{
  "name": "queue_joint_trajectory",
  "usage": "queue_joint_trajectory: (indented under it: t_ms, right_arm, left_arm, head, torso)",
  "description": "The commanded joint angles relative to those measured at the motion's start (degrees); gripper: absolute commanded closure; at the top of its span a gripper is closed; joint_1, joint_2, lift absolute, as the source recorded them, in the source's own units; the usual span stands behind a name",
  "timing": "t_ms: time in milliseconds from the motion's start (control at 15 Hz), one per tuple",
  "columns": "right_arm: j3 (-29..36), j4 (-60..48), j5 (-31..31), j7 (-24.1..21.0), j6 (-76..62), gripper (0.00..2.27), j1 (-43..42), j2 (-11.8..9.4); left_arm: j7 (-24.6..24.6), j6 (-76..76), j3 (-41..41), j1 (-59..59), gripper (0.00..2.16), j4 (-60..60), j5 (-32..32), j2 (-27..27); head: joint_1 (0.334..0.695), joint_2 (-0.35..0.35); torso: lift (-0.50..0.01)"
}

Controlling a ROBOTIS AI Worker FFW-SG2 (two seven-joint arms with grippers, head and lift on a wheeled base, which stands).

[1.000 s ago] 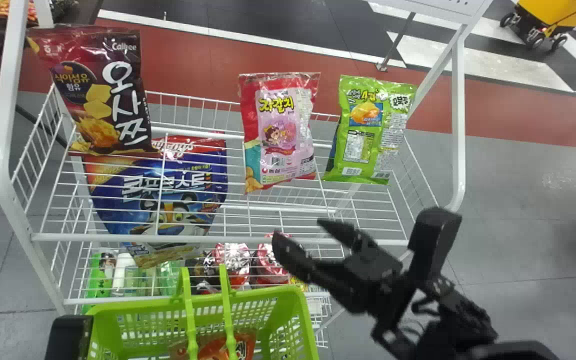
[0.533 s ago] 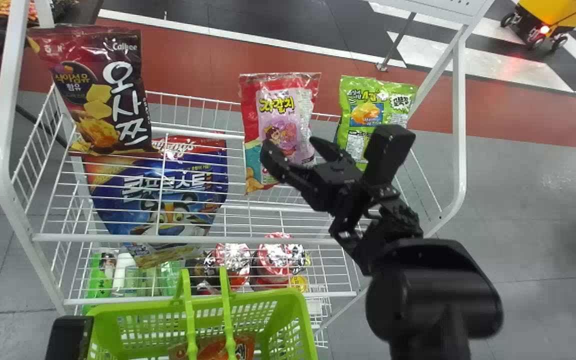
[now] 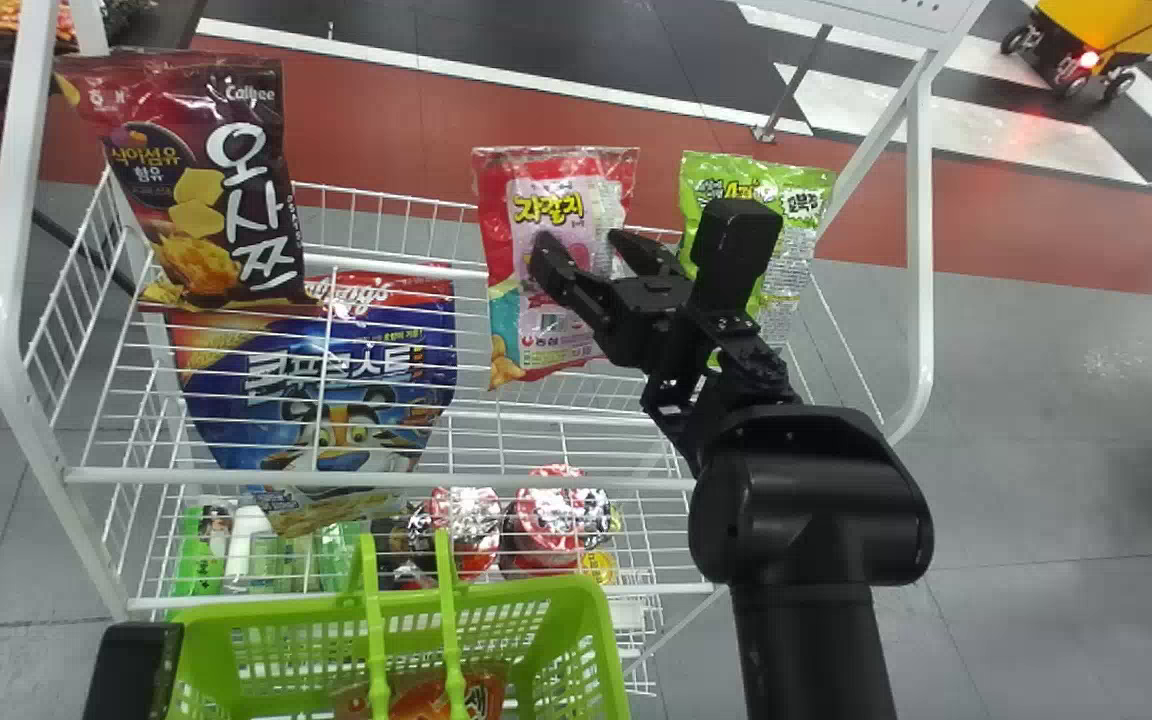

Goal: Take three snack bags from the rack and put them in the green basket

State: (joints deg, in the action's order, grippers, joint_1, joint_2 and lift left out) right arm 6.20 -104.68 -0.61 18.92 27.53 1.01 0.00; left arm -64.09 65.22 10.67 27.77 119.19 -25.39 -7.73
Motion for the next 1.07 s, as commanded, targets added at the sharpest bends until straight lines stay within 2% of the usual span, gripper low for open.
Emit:
queue_joint_trajectory:
  t_ms: [0, 67, 133, 200, 400, 600, 800, 1000]
  right_arm:
    - [-0.58, 0.09, -0.53, 0.59, 4.25, 1.10, -0.57, 0.05]
    - [-0.66, 0.09, -0.35, 0.85, 6.36, 1.53, -0.93, 0.05]
    - [-0.84, -0.09, -0.53, 0.85, 7.59, 1.82, -0.84, 0.05]
    - [-0.75, -0.35, -0.44, 0.94, 7.59, 1.96, -0.40, 0.05]
    - [0.57, -1.40, -1.50, 1.82, 6.19, 2.16, 1.10, 0.05]
    - [1.62, -5.36, -3.52, 1.65, 0.74, 2.17, 4.79, 0.05]
    - [3.64, -13.62, -7.30, 1.91, 1.09, 2.17, 10.06, 0.05]
    - [6.98, -26.10, -10.81, 4.28, 8.65, 2.17, 17.09, 0.05]
  left_arm:
    - [0.02, 0.13, 0.05, 0.00, 1.87, -0.01, 0.08, 0.00]
    - [0.10, 0.13, 0.14, 0.09, 1.87, -0.01, 0.08, 0.00]
    - [0.19, 0.13, 0.23, 0.18, 1.87, -0.01, 0.08, 0.09]
    - [0.19, 0.13, 0.23, 0.35, 1.87, 0.08, 0.17, 0.09]
    - [0.28, 0.13, 0.32, 0.97, 1.87, 0.26, 0.17, 0.09]
    - [0.72, -0.05, 0.58, 1.67, 1.87, 0.87, 0.52, 0.09]
    - [0.72, -0.05, 0.58, 2.02, 1.87, 1.58, 0.61, 0.00]
    - [0.81, -0.05, 0.58, 2.02, 1.87, 1.84, 0.61, 0.00]
  head:
    - [0.695, -0.350]
    - [0.695, -0.350]
    - [0.695, -0.350]
    - [0.695, -0.350]
    - [0.695, -0.350]
    - [0.695, -0.350]
    - [0.695, -0.350]
    - [0.695, -0.350]
  torso:
    - [-0.007]
    - [-0.007]
    - [-0.007]
    - [-0.007]
    - [-0.007]
    - [-0.007]
    - [-0.007]
    - [-0.007]
